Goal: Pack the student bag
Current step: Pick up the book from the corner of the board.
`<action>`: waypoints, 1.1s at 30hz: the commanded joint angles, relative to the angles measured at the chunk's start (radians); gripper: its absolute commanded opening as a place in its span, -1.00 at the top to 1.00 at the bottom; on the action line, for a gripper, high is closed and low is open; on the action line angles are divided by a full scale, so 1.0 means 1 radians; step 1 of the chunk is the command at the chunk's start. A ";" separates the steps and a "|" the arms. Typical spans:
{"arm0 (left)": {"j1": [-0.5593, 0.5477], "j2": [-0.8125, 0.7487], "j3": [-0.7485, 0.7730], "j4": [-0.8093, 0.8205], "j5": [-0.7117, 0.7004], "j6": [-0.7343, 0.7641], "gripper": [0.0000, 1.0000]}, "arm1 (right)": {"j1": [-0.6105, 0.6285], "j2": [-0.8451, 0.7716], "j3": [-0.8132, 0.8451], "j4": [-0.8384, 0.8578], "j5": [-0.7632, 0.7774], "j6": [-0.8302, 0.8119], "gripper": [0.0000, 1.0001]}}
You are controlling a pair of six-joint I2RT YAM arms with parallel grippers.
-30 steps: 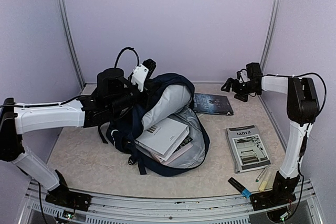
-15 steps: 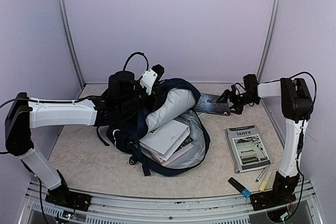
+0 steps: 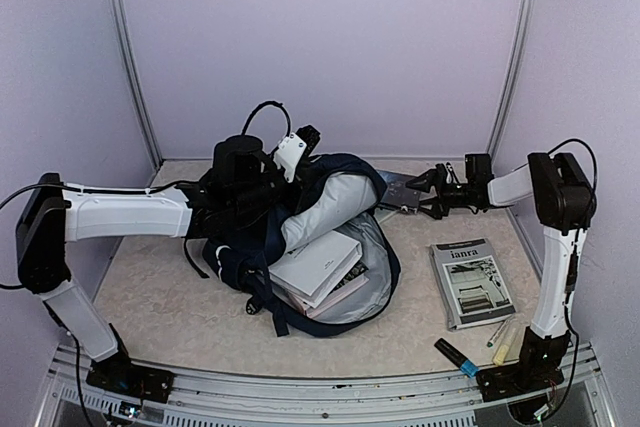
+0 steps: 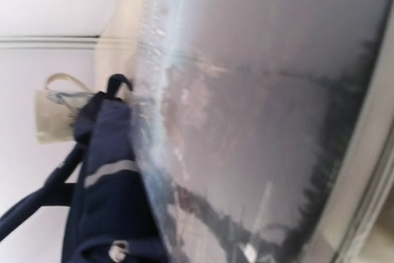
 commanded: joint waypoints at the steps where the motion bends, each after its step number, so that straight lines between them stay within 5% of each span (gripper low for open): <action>1: 0.022 0.019 -0.006 -0.025 -0.032 0.013 1.00 | 0.026 0.001 -0.012 0.160 -0.003 0.093 -0.61; 4: 0.023 0.010 -0.009 -0.026 -0.033 0.018 1.00 | 0.037 0.022 -0.007 0.143 0.020 0.096 -0.54; 18: 0.028 -0.020 -0.020 -0.029 -0.027 0.012 1.00 | 0.048 -0.015 -0.065 0.134 0.019 0.066 1.00; 26: 0.031 -0.102 -0.042 -0.055 -0.032 -0.006 1.00 | 0.015 -0.234 -0.224 0.126 0.019 -0.002 1.00; 33: 0.033 -0.132 -0.017 -0.081 -0.064 -0.043 1.00 | 0.010 -0.509 -0.247 -0.179 0.181 -0.184 1.00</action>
